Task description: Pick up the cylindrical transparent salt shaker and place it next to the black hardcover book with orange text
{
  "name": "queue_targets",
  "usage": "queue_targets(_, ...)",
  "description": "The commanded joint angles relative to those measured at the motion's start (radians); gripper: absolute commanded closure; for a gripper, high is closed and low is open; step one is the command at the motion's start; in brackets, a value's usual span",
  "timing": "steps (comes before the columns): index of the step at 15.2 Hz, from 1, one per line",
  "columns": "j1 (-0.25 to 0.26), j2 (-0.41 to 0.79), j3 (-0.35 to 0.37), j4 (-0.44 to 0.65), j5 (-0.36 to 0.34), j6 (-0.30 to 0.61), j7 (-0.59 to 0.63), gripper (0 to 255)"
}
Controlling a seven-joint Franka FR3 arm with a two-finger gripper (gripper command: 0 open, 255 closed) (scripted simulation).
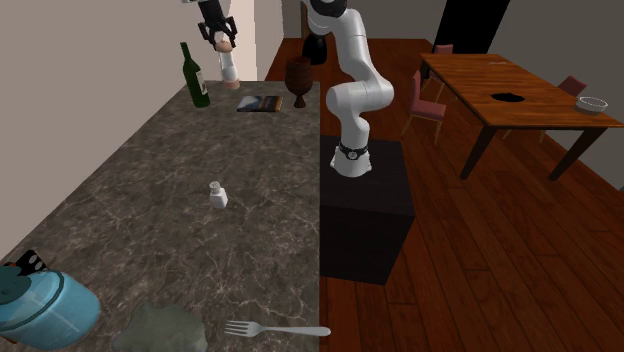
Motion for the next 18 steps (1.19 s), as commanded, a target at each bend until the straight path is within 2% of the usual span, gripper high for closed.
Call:
queue_targets(1,-0.033,0.0,0.013,-0.049,0.005,0.031,0.009,255)
queue_targets(9,-0.111,-0.019,0.035,-0.196,0.0,0.136,0.039,255)
queue_targets(18,-0.163,-0.049,0.033,-0.326,-0.023,0.24,0.069,255)
